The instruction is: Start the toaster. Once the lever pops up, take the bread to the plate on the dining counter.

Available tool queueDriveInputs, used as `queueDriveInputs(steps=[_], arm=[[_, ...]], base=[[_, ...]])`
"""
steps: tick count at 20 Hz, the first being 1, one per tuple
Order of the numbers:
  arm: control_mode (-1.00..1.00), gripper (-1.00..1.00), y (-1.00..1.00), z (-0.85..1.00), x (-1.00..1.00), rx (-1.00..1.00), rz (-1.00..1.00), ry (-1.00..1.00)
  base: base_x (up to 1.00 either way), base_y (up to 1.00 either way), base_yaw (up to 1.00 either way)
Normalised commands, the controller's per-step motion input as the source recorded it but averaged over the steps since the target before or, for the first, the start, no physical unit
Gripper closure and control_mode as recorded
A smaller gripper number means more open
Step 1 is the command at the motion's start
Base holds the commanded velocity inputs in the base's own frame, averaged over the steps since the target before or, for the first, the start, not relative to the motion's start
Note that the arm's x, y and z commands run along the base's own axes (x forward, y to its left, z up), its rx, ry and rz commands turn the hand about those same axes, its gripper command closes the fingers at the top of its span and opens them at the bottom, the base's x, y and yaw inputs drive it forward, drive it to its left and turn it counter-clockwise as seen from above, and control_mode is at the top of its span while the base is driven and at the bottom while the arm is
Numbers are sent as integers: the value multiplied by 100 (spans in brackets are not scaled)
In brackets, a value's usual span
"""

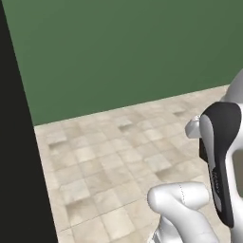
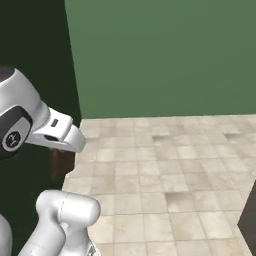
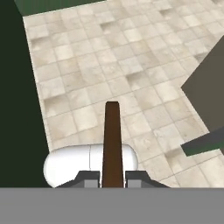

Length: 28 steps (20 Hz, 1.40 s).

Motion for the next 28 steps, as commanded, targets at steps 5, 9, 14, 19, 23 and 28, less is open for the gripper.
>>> queueDriveInputs(steps=[5,9,14,19,23,28], arm=[[100,100,0,0,0,0,0,0],[100,100,0,0,0,0,0,0],[100,100,0,0,0,0,0,0],[100,100,0,0,0,0,0,0],[100,100,0,0,0,0,0,0],[100,100,0,0,0,0,0,0]], base=[[96,1,-57],[74,16,-68],[64,47,-75],[65,58,-76],[68,61,-75],[75,67,-73]])
